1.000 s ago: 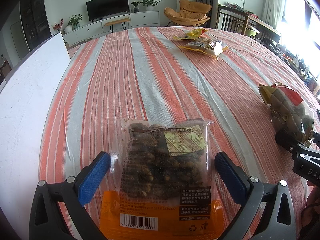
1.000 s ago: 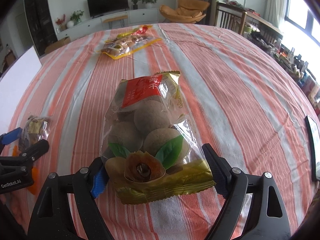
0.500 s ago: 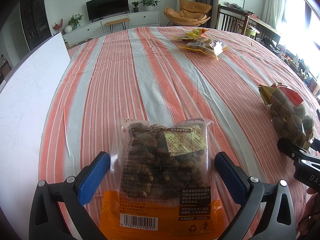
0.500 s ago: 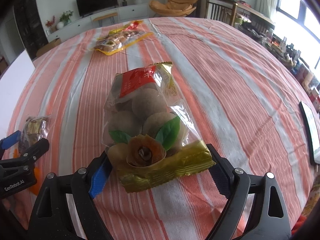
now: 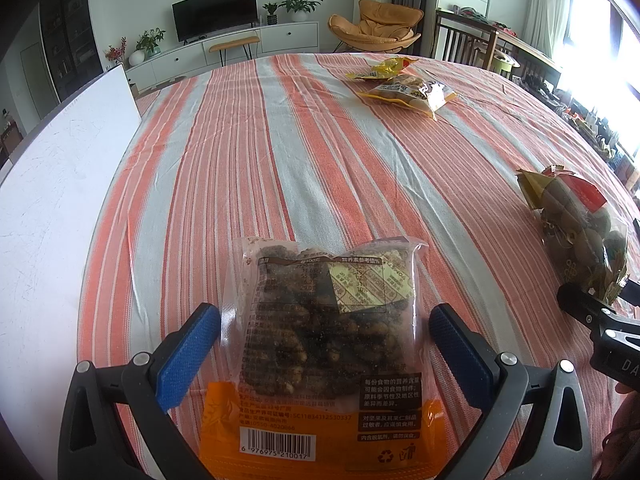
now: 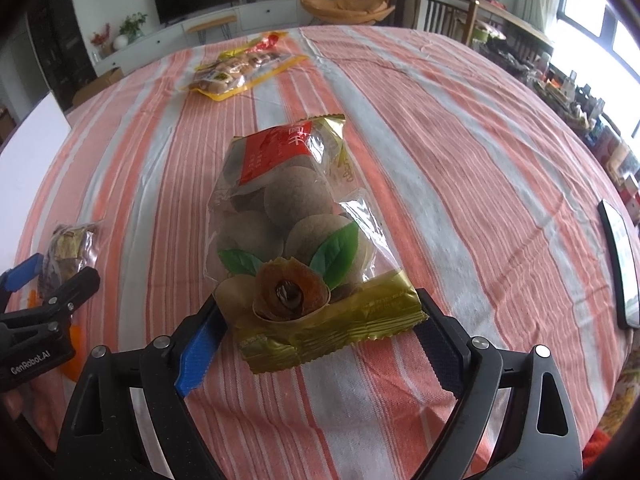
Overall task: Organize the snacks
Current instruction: 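Hold the gold packet in the right tool while the left tool holds the orange bag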
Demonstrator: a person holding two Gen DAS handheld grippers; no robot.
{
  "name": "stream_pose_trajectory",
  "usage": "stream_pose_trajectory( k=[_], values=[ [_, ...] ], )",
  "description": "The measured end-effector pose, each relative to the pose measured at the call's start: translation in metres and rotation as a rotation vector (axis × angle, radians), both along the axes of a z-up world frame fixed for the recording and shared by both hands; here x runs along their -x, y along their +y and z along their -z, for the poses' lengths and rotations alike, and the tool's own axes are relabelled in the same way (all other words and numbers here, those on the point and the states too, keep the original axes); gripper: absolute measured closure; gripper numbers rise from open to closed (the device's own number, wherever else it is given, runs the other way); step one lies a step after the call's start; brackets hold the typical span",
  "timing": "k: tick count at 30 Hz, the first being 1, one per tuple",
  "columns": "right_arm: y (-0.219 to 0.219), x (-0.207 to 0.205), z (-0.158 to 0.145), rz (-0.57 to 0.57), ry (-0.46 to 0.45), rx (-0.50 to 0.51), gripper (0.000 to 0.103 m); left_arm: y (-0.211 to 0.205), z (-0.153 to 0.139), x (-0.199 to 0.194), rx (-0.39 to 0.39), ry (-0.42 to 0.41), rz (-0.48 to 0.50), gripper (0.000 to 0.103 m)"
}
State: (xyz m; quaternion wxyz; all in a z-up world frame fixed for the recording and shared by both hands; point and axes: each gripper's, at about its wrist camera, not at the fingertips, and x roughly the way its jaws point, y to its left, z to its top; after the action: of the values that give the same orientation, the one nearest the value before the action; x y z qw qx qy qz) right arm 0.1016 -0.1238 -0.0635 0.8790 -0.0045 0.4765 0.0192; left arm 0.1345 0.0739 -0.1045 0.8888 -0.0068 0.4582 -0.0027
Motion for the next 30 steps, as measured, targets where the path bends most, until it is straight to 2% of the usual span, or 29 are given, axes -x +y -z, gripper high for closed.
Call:
stream_pose_trajectory(
  k=[5, 30],
  values=[
    [-0.0002, 0.0023, 0.0, -0.009, -0.03, 0.0, 0.011, -0.0002, 0.0, 0.0, 0.0, 0.0, 0.0, 0.0],
    [-0.0009, 0.0022, -0.001, -0.013, -0.034, -0.002, 0.011, -0.0003, 0.0002, 0.0, 0.0, 0.0, 0.0, 0.0]
  ],
)
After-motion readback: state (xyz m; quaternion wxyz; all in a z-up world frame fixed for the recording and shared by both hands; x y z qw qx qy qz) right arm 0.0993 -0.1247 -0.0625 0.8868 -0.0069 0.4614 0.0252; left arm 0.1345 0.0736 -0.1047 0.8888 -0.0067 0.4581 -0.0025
